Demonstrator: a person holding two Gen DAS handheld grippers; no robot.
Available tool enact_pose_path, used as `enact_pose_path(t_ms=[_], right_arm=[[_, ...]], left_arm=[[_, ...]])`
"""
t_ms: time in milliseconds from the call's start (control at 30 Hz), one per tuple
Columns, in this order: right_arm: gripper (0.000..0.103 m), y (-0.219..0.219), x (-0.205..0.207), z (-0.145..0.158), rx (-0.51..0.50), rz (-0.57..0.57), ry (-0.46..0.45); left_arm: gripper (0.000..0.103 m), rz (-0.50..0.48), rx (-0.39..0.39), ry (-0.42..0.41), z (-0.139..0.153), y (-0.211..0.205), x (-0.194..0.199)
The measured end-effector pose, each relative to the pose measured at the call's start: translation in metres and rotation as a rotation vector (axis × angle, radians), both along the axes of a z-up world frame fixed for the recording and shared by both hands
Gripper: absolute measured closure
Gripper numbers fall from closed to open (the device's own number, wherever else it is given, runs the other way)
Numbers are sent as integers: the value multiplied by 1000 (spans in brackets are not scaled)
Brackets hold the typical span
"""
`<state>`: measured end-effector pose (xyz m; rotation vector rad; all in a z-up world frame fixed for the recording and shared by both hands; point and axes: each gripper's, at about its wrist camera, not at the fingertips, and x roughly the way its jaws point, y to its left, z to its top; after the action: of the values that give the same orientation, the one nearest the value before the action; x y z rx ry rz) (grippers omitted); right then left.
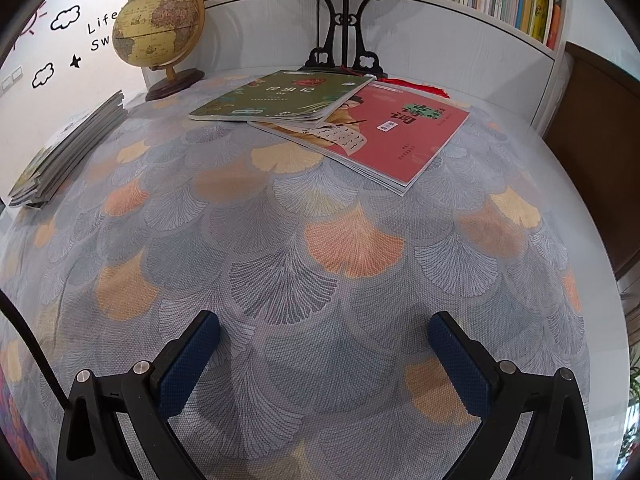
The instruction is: Organize books
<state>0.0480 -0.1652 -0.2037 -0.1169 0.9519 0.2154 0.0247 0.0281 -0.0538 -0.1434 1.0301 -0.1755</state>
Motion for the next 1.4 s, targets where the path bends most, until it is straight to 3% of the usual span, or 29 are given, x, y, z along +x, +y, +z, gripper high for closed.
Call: enact_pose_path(t_ms=[967, 1400], right_arm=[[0, 0, 1, 1, 0, 0, 1], [0, 0, 0, 1, 0, 1, 0]], left_arm=[[71, -33, 18, 36, -11, -24, 20], [71, -69, 91, 6, 15, -38, 32]])
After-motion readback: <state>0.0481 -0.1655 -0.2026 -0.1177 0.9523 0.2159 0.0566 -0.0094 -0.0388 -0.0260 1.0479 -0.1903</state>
